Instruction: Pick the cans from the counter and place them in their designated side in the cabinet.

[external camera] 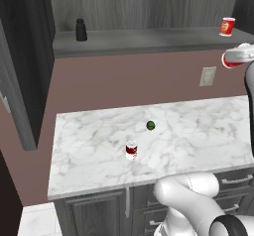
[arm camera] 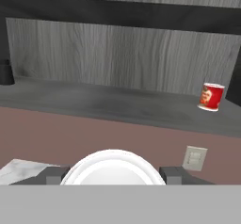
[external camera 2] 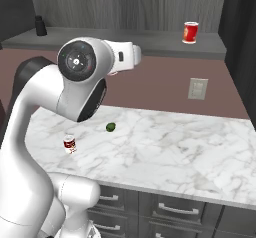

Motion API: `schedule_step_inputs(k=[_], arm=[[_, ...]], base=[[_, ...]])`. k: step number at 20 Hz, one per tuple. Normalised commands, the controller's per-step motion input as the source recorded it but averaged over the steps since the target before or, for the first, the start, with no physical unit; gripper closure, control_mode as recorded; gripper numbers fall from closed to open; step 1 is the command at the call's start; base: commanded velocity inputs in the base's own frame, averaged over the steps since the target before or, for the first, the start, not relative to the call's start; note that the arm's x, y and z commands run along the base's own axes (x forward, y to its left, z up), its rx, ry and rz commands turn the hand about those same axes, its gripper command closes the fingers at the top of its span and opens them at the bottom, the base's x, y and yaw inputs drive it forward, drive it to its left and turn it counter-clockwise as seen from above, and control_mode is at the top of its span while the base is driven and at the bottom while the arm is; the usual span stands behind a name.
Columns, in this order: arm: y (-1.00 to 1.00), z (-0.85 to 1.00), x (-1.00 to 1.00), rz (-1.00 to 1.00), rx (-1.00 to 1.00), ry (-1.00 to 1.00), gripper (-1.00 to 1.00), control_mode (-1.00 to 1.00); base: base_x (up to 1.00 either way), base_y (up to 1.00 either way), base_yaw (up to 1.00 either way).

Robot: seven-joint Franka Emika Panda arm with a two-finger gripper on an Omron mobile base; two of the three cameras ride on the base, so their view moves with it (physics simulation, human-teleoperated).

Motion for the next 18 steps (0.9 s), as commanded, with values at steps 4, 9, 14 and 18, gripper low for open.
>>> schedule_step_inputs(k=[4, 9, 14, 18], arm=[[-0.01, 0.22, 0.05, -0.02, 0.0, -0.06, 1.0, -1.0], [0.0, 0.17, 0.14, -0.02, 0.0, -0.04, 1.0, -1.0], [-0.03, 0.17, 0.18, -0.02, 0.0, -0.02, 1.0, -1.0], [-0.04, 0.17, 0.22, -0.02, 0.0, 0.0, 1.0, -1.0]], base=[[0.0, 0.0, 0.0], [0.0, 0.0, 0.0], [0.0, 0.0, 0.0], [0.0, 0.0, 0.0]])
